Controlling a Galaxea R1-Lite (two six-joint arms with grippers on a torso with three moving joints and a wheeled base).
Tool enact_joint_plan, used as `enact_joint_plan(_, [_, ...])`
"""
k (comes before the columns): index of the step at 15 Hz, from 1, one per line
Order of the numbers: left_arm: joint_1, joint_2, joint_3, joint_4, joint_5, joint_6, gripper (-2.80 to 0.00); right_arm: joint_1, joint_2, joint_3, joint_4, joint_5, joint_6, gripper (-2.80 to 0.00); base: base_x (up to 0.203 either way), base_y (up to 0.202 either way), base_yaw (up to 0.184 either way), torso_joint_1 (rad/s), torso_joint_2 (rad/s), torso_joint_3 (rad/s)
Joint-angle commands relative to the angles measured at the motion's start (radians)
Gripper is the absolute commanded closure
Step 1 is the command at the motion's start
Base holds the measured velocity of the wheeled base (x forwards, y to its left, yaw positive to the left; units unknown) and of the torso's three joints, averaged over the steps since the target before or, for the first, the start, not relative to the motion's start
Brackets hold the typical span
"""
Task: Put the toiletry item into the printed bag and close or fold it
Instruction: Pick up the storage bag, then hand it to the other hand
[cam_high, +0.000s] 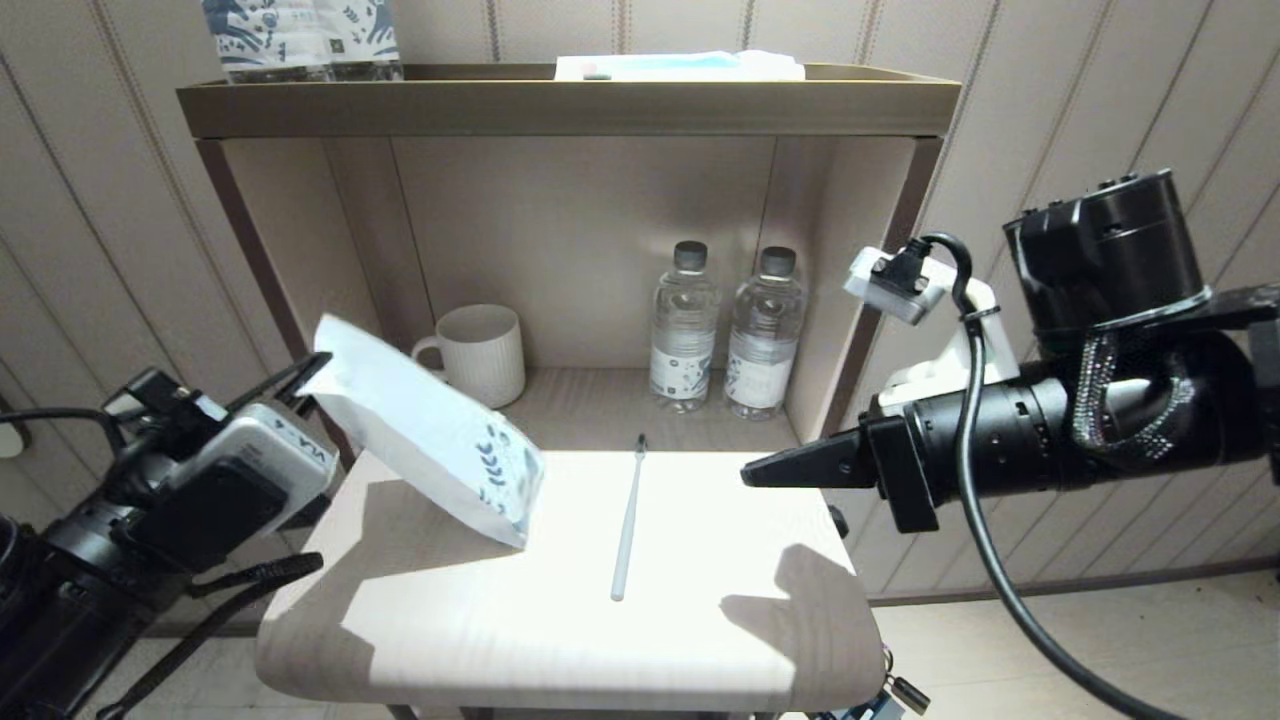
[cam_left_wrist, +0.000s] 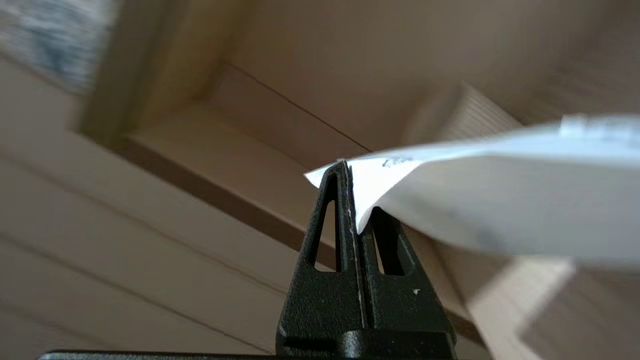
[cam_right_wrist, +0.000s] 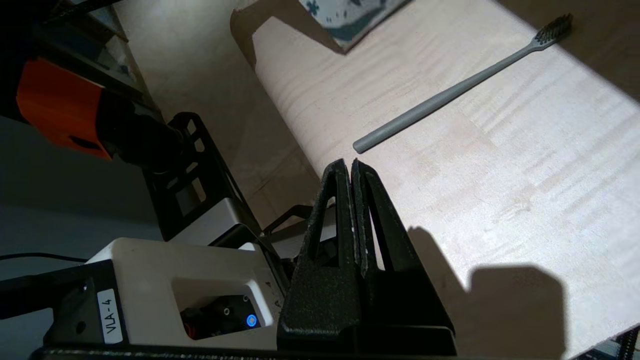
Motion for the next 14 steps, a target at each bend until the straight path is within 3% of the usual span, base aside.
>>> enact_joint_plan(1, [0.000,-0.024,-0.027,-0.029,0.011,0.010,0.00,-0.007,-0.014,0.006,-0.001,0.008,0.004,0.00,0.000,0.000,0.000,0.000,0.00,0.000])
enact_joint_plan(5, [-0.001,-0.048,-0.152,-0.030,0.041,0.005,0.00,-0.008,-0.019,0.015,-0.003,0.059,0.020,0.00,0.000,0.000,0.000,0.000,0.00,0.000])
enact_joint_plan(10, [-0.037,-0.018,-0.392,-0.015,0.097,0.003,0.00,-0.009,-0.028,-0.030,-0.004,0.196,0.177,0.00,0.000,0.000,0.000,0.000,0.00,0.000])
enact_joint_plan(14, [-0.254,0.007,-0.524,0.075,0.302,-0.079,0.00,-0.006,-0.038,-0.074,-0.058,0.248,0.254,0.00,0.000,0.000,0.000,0.000,0.00,0.000])
